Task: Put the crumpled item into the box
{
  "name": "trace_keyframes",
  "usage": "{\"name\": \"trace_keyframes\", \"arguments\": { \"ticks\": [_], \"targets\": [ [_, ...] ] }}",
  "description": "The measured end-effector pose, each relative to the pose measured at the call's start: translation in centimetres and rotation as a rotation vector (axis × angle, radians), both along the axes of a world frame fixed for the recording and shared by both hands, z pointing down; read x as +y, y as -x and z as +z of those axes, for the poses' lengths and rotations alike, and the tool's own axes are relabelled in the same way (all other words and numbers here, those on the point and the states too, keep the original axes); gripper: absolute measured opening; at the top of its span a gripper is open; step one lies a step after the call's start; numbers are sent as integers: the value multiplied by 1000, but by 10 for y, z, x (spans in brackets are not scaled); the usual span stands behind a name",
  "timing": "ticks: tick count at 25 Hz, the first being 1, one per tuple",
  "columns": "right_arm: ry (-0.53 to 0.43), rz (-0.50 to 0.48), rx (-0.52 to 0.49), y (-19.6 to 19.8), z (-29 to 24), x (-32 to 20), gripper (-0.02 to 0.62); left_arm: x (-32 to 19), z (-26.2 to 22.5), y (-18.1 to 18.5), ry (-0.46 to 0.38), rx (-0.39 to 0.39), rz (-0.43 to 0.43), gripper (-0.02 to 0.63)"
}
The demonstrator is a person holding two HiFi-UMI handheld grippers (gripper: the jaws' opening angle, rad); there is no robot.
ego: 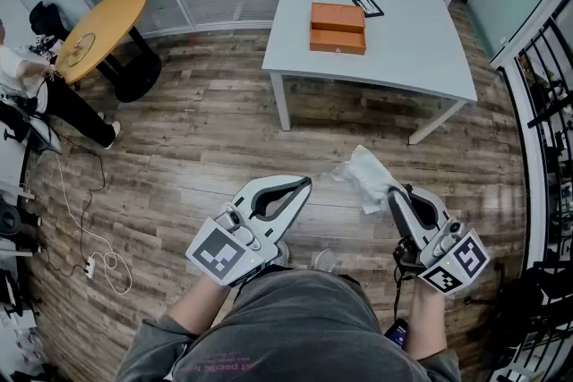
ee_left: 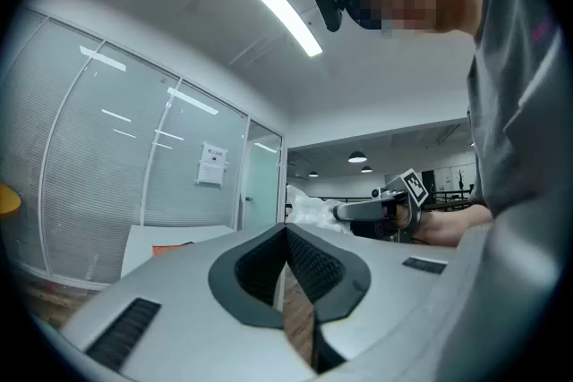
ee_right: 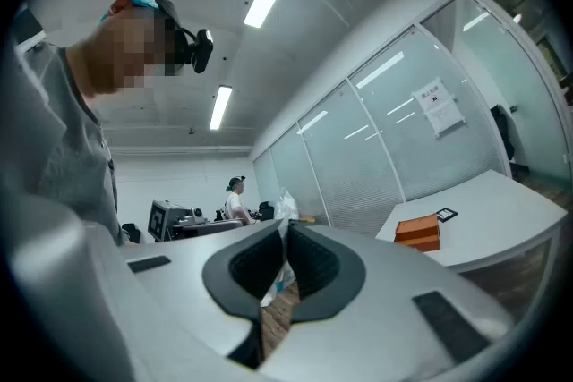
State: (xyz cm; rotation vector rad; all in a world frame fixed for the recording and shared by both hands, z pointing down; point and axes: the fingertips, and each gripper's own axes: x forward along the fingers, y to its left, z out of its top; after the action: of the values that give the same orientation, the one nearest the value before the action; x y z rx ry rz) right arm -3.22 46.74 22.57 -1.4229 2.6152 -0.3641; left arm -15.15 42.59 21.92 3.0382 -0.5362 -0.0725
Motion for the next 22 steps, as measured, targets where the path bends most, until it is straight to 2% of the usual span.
{"name": "trace_keyframes", "arguments": {
  "ticks": [14, 22],
  "targets": [
    [13, 24, 24, -16, 14, 1, 6, 6, 17, -15, 34, -22, -2, 12],
    [29, 1, 7, -42, 22, 17, 6, 23, 24, -44, 39, -36, -10, 12]
  ]
}}
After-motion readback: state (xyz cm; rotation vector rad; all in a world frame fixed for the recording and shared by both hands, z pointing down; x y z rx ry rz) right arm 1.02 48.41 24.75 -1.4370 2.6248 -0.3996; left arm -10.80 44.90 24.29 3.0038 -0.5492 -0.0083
